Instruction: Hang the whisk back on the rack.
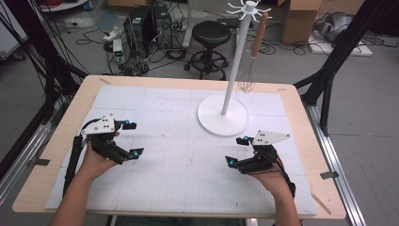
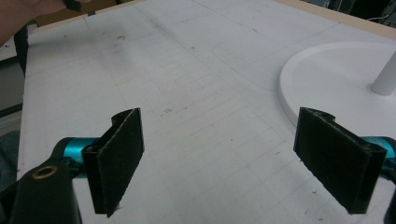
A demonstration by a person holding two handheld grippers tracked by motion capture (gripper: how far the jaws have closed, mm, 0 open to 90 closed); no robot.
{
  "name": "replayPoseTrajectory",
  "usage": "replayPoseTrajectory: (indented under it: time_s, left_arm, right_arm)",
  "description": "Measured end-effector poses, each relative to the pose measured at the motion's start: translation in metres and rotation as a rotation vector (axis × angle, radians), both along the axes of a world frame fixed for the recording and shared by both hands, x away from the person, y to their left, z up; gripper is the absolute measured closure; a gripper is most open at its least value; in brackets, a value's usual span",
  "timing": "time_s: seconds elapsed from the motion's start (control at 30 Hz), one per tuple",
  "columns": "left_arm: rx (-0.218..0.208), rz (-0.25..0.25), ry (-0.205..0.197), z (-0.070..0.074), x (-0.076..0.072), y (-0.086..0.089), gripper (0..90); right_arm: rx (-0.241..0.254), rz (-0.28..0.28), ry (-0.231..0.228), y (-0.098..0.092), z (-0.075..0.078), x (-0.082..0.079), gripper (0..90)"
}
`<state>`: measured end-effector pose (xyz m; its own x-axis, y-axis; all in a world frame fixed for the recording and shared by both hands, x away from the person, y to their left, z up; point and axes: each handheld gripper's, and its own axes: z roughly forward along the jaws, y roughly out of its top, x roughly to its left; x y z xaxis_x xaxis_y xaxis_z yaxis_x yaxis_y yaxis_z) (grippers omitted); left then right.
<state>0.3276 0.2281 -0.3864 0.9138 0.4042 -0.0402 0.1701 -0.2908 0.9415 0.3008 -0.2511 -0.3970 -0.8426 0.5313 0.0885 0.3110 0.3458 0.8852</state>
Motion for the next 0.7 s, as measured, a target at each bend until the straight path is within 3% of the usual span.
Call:
replayPoseTrajectory:
  time_s: [0.33, 0.7]
  left_arm:
    - [0.004, -0.006, 0.004, -0.0018, 0.0002, -0.0004, 1.7]
    - [-0.002, -0.008, 0.001, -0.0008, -0.0012, -0.0003, 1.7]
  right_arm:
    - [0.028, -0.024, -0.016, -0.0067, 0.0044, -0.0031, 15.1]
    - [0.025, -0.032, -0.022, -0.0064, 0.0057, -0.0033, 15.2]
